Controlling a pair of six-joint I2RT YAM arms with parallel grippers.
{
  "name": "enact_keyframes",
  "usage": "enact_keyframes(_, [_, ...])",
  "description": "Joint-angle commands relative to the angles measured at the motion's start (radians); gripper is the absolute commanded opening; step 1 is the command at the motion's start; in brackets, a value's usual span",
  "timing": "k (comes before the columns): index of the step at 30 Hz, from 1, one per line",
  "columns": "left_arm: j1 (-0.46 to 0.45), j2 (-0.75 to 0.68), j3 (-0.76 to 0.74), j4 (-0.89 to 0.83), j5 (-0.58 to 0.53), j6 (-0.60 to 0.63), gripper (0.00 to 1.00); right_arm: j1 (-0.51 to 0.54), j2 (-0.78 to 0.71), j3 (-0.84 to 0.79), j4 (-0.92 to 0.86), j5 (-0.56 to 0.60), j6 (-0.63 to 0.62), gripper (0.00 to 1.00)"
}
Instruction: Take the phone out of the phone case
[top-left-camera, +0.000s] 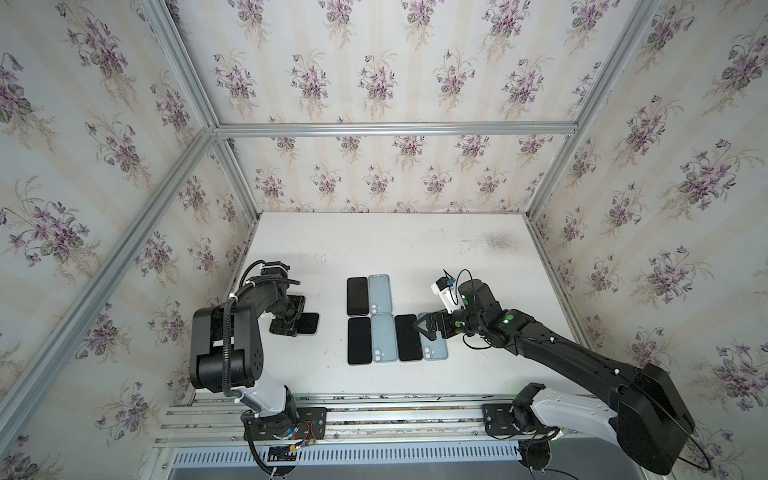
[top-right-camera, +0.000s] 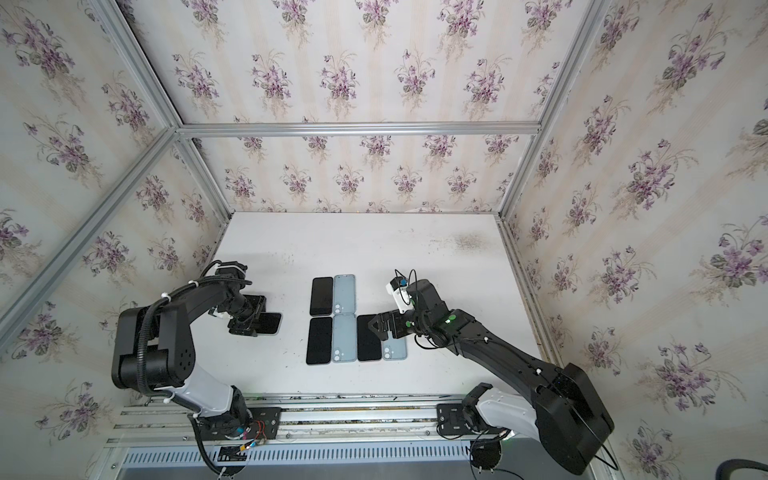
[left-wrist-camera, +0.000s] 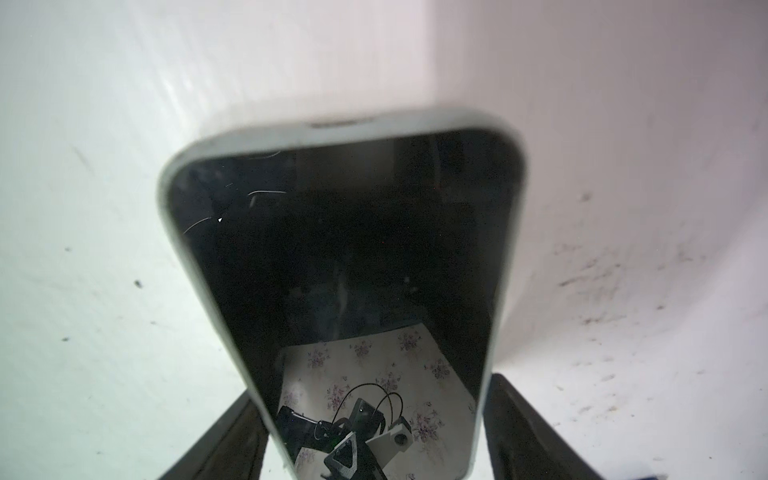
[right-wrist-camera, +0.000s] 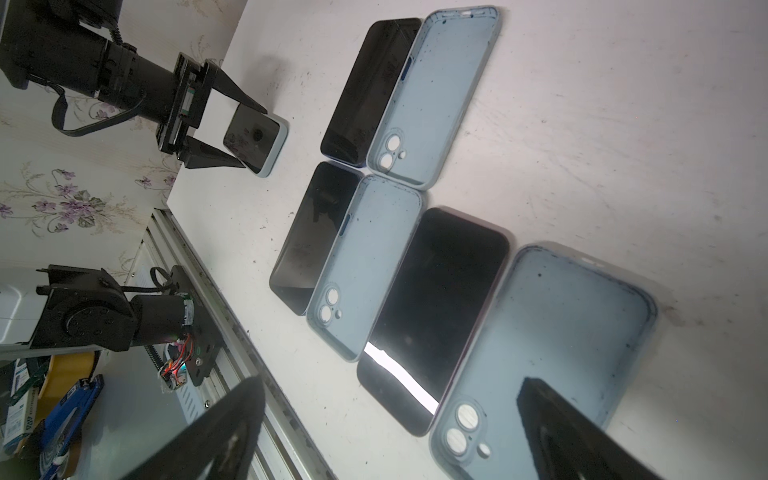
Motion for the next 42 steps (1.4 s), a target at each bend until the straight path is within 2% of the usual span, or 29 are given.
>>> enact_keyframes(1, [-0.001, 0.019, -0.024, 0.052, 0.047, 0.009, 0.74, 0.000, 0.004, 0.012, 0.025, 0.006, 0.010, 1.00])
enact_keyframes(8, [-0.010, -0.016, -0.040, 0.079, 0.091, 0.028, 0.68, 0.000, 0.046, 0.023, 0.063, -0.017, 0.032, 1.00])
enact_keyframes(15, [-0.042, -0.070, -0.038, 0.088, 0.140, 0.024, 0.67, 0.000, 0.130, 0.046, 0.163, -0.081, 0.089, 0.99])
enact_keyframes(22, [-0.100, -0.102, -0.022, 0.091, 0.189, 0.009, 0.67, 0.003, 0.191, 0.073, 0.226, -0.112, 0.122, 0.99])
enact_keyframes(27, [-0.158, -0.132, -0.003, 0.093, 0.185, -0.015, 0.67, 0.013, 0.245, 0.098, 0.279, -0.135, 0.147, 0.99])
enact_keyframes(42, [-0.256, -0.212, 0.022, 0.102, 0.193, -0.049, 0.64, 0.131, 0.556, 0.322, 0.452, -0.194, 0.271, 0.93])
